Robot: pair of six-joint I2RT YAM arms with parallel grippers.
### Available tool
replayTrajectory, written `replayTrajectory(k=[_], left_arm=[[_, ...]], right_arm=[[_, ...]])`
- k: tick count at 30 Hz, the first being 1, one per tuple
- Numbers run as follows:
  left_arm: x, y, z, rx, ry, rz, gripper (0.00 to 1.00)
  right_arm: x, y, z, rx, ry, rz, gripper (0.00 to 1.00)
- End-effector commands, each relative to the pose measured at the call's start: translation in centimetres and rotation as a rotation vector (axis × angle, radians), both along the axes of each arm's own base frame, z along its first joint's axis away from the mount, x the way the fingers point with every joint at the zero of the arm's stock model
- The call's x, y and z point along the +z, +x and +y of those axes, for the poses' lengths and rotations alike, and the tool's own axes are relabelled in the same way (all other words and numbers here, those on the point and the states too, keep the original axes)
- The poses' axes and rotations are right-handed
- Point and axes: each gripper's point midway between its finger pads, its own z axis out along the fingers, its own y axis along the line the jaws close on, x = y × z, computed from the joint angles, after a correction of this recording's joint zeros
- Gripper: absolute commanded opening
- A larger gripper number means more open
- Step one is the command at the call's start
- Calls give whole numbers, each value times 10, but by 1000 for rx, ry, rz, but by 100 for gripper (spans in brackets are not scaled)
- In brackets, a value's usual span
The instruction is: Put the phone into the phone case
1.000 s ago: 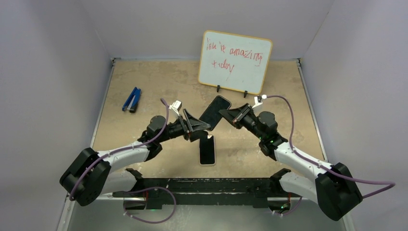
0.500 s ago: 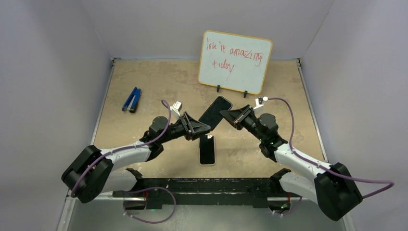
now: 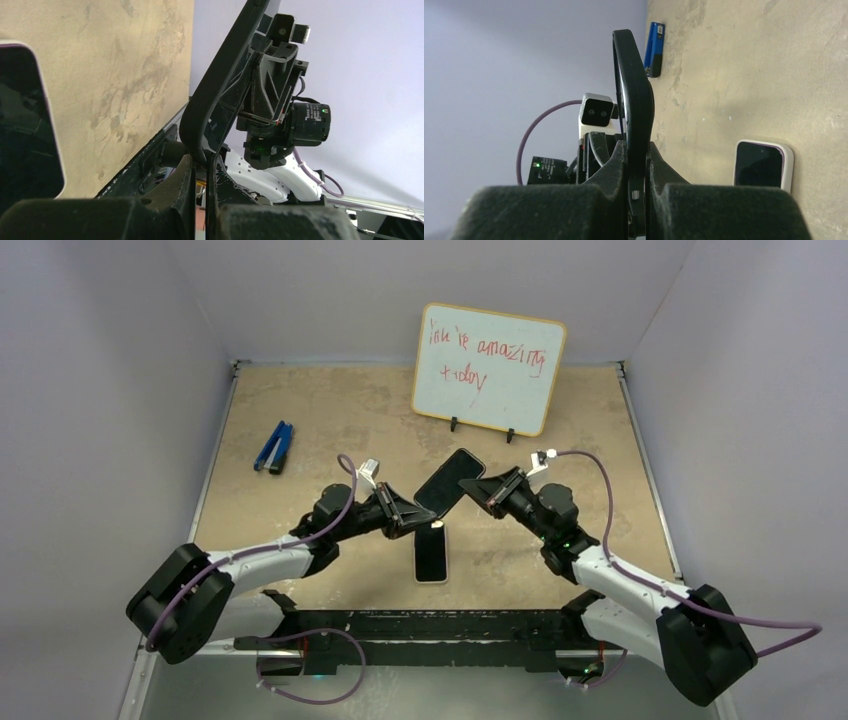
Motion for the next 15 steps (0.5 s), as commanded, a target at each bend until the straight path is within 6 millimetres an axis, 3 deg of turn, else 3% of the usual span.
replayTrajectory(k=[1, 6, 10, 12, 15], left_arm=[[-4, 13, 7, 63, 96, -31, 0], [1, 18, 17, 68, 265, -118, 46], [4, 20, 33, 70, 424, -204, 75], [4, 19, 38, 46, 488, -246, 84], [6, 18, 44, -18, 590, -319, 88]], right_arm=[[12, -6, 1, 25, -7, -80, 0], [0, -12, 4, 68, -62, -58, 0], [-9, -17, 2, 118, -186, -54, 0], [-20, -21, -1, 165, -308, -36, 0], [-38, -32, -10, 233, -467, 26, 0]])
